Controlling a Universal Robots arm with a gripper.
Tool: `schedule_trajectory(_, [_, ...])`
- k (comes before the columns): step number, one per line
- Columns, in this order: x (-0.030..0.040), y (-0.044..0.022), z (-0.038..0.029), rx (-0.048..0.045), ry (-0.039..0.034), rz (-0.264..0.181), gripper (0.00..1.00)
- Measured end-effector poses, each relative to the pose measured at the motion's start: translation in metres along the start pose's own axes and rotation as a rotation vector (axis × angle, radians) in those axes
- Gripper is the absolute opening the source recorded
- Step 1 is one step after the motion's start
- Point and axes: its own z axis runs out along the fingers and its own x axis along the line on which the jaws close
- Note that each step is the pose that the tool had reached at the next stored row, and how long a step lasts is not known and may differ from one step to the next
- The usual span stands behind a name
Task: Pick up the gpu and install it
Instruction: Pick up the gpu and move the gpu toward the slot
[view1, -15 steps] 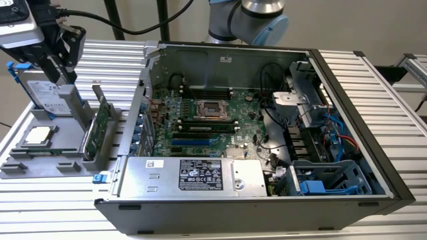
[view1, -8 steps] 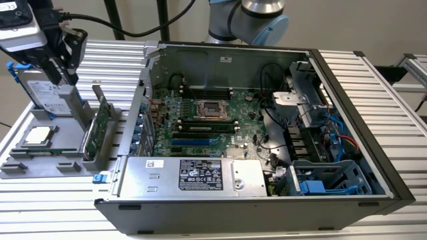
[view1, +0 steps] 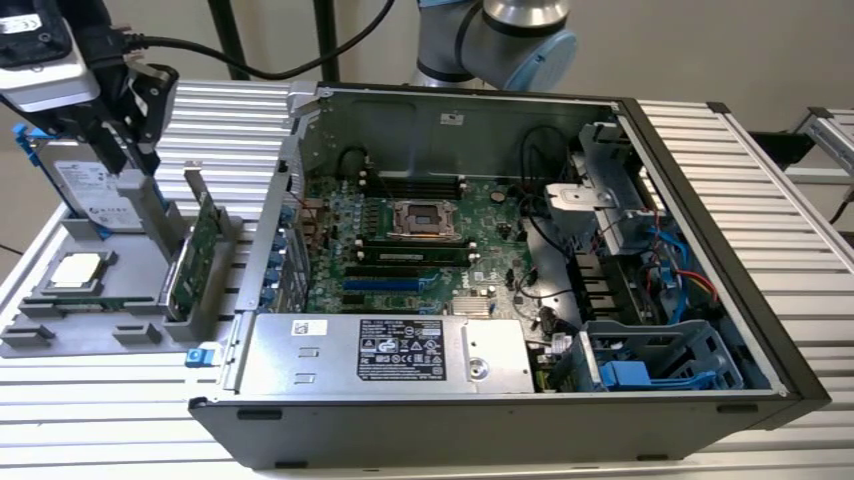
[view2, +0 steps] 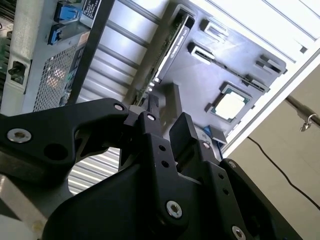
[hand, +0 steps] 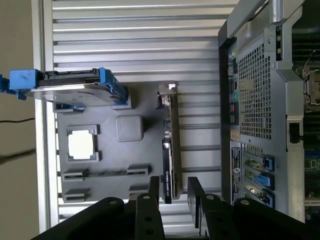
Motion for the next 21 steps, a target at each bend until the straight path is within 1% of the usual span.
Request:
schedule_trajectory(11, [-0.0002,-0.0003,0.0019,-0.0001,-0.0001,0.000,1.00])
schedule_trajectory(21, [-0.0019,-0.0024,0.0069,-0.0001,0.0000,0.000,1.00])
